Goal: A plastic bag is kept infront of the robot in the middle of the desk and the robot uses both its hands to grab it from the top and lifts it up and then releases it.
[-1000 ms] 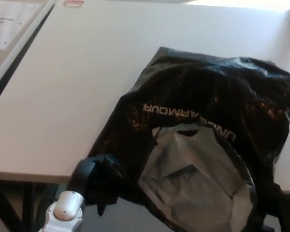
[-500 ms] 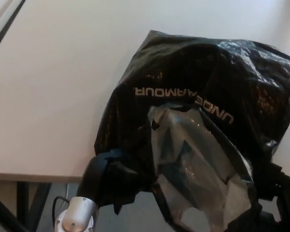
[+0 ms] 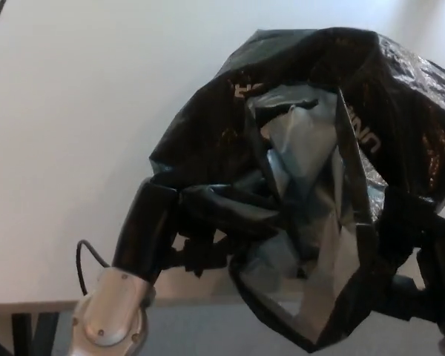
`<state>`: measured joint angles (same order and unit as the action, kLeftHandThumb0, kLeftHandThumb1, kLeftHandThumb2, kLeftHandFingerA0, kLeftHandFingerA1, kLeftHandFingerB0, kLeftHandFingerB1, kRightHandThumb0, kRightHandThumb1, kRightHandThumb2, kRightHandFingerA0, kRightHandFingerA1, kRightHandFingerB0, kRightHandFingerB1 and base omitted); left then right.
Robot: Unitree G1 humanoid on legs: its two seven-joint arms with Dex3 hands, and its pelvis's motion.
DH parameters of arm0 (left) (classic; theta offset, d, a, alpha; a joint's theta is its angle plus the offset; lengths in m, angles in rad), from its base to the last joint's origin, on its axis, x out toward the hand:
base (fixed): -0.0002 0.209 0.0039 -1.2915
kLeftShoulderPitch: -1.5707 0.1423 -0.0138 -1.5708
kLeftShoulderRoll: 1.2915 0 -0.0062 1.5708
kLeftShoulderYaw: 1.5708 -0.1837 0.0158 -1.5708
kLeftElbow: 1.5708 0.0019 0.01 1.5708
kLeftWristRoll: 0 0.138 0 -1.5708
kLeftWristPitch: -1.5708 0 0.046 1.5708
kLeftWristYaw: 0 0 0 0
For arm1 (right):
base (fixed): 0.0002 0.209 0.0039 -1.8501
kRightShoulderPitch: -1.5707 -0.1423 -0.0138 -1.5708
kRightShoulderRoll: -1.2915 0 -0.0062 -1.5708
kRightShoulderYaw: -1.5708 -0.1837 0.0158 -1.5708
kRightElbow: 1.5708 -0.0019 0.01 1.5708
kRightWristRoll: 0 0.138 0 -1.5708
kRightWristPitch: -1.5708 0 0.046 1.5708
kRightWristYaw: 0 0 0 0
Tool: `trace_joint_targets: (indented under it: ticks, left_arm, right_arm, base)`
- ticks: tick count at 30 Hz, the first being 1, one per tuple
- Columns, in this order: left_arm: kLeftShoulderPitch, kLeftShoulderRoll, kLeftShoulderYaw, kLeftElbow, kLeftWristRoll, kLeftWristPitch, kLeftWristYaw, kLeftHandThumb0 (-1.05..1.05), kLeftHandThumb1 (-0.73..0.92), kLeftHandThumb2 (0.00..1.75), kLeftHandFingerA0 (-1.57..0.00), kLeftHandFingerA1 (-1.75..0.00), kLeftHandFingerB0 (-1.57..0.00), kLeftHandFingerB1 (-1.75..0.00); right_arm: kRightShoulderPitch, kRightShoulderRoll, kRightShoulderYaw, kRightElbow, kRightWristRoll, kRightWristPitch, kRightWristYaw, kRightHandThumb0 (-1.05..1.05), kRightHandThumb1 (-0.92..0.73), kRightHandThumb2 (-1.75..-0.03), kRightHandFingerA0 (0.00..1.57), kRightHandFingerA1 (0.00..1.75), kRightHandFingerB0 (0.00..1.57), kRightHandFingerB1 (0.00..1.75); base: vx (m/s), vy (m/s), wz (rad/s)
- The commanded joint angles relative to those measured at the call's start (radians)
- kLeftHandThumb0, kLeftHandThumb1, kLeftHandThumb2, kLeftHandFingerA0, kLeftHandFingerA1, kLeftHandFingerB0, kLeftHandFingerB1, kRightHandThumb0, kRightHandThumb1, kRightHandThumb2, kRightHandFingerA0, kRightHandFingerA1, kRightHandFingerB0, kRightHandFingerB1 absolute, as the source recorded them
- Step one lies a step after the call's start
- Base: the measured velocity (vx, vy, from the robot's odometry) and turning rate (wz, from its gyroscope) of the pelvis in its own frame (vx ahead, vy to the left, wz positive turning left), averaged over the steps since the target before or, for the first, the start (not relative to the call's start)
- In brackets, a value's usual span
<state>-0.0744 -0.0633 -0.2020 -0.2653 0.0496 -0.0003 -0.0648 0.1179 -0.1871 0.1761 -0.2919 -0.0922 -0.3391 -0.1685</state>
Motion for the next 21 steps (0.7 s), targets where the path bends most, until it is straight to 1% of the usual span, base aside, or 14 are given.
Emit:
trace_joint_targets:
  ticks: [1, 4, 5, 6, 8, 9, 10, 11, 12, 14, 15, 16, 17, 21]
  left_arm:
    - [-0.047, 0.034, -0.071, -0.616, -0.102, 0.078, -0.066, -0.39, 0.32, 0.80, -1.45, -1.49, -1.20, -1.26]
    - [-0.047, 0.033, -0.077, -0.655, -0.078, 0.081, -0.056, -0.40, 0.32, 0.81, -1.44, -1.48, -1.20, -1.25]
    - [-0.054, 0.026, -0.083, -0.670, -0.060, 0.083, -0.048, -0.41, 0.51, 0.55, -1.23, -1.66, -1.15, -1.30]
    - [-0.102, 0.025, -0.081, -0.706, -0.023, 0.087, -0.047, -0.44, 0.34, 0.82, -1.44, -1.48, -1.20, -1.22]
    - [-0.140, 0.034, -0.073, -0.738, 0.020, 0.107, -0.052, -0.49, 0.36, 0.84, -1.46, -1.49, -1.19, -1.23]
    - [-0.163, 0.037, -0.070, -0.771, 0.056, 0.133, -0.051, -0.53, 0.38, 0.86, -1.46, -1.50, -1.18, -1.23]
    - [-0.169, 0.035, -0.071, -0.782, 0.064, 0.135, -0.048, -0.52, 0.57, 0.57, -1.21, -1.69, -1.12, -1.33]
    - [-0.170, 0.034, -0.073, -0.782, 0.062, 0.130, -0.045, -0.52, 0.57, 0.57, -1.21, -1.69, -1.12, -1.33]
    - [-0.170, 0.035, -0.074, -0.782, 0.063, 0.128, -0.045, -0.52, 0.57, 0.57, -1.20, -1.70, -1.10, -1.36]
    - [-0.165, 0.009, -0.098, -0.765, 0.082, 0.088, -0.019, -0.50, 0.53, 0.56, -1.18, -1.71, -1.08, -1.36]
    - [-0.156, -0.034, -0.139, -0.739, 0.117, 0.026, 0.028, -0.56, 0.36, 0.83, -1.45, -1.53, -1.09, -1.26]
    - [-0.153, -0.037, -0.147, -0.739, 0.131, 0.020, 0.034, -0.56, 0.36, 0.83, -1.45, -1.53, -1.09, -1.26]
    - [-0.152, -0.046, -0.158, -0.731, 0.147, 0.000, 0.045, -0.51, 0.54, 0.59, -1.14, -1.75, -0.91, -1.54]
    - [-0.159, -0.051, -0.169, -0.731, 0.205, -0.028, 0.055, -0.50, 0.57, 0.58, -1.15, -1.75, -0.83, -1.59]
  right_arm:
    - [-0.172, -0.011, -0.020, -0.272, 0.137, 0.334, 0.120, -0.52, -0.74, -0.65, 1.24, 1.64, 0.98, 1.53]
    - [-0.178, -0.014, -0.018, -0.297, 0.130, 0.327, 0.130, -0.54, -0.75, -0.64, 1.25, 1.59, 0.99, 1.48]
    - [-0.186, -0.014, -0.020, -0.311, 0.129, 0.333, 0.130, -0.58, -0.72, -0.67, 1.25, 1.57, 1.01, 1.42]
    - [-0.215, -0.010, -0.024, -0.349, 0.136, 0.334, 0.126, -0.60, -0.70, -0.65, 1.29, 1.62, 1.04, 1.33]
    - [-0.242, -0.009, -0.029, -0.376, 0.143, 0.340, 0.127, -0.67, -0.61, -0.86, 1.33, 1.53, 1.09, 1.30]
    - [-0.283, -0.010, -0.037, -0.412, 0.178, 0.374, 0.126, -0.63, -0.70, -0.67, 1.26, 1.67, 1.06, 1.34]
    - [-0.307, -0.011, -0.043, -0.432, 0.192, 0.395, 0.127, -0.58, -0.51, -1.01, 1.48, 1.49, 1.17, 1.27]
    - [-0.318, -0.013, -0.047, -0.439, 0.192, 0.405, 0.128, -0.58, -0.51, -1.01, 1.48, 1.49, 1.17, 1.27]
    - [-0.332, -0.013, -0.052, -0.445, 0.192, 0.412, 0.129, -0.62, -0.69, -0.67, 1.25, 1.69, 1.06, 1.46]
    - [-0.365, -0.012, -0.063, -0.452, 0.199, 0.427, 0.128, -0.63, -0.69, -0.67, 1.28, 1.65, 1.07, 1.52]
    - [-0.391, -0.005, -0.070, -0.454, 0.213, 0.443, 0.126, -0.62, -0.68, -0.67, 1.29, 1.65, 1.10, 1.51]
    - [-0.398, 0.000, -0.071, -0.455, 0.219, 0.450, 0.125, -0.62, -0.68, -0.67, 1.29, 1.65, 1.10, 1.51]
    - [-0.409, 0.006, -0.073, -0.460, 0.226, 0.463, 0.123, -0.69, -0.60, -0.86, 1.33, 1.55, 1.18, 1.42]
    - [-0.437, 0.029, -0.076, -0.478, 0.235, 0.498, 0.114, -0.65, -0.67, -0.67, 1.28, 1.66, 1.14, 1.52]
  base:
    - [-0.02, -0.012, 0.13]
    - [0.02, -0.066, -0.04]
    - [0.00, 0.000, 0.00]
    - [0.00, 0.000, 0.00]
    - [0.00, 0.000, 0.00]
    - [0.00, 0.000, 0.00]
    - [0.00, 0.000, 0.00]
    - [0.00, 0.000, 0.00]
    - [0.00, 0.000, 0.00]
    - [0.00, 0.000, 0.00]
    - [0.00, 0.000, 0.00]
    - [0.00, 0.000, 0.00]
    - [0.00, 0.000, 0.00]
    - [0.00, 0.000, 0.00]
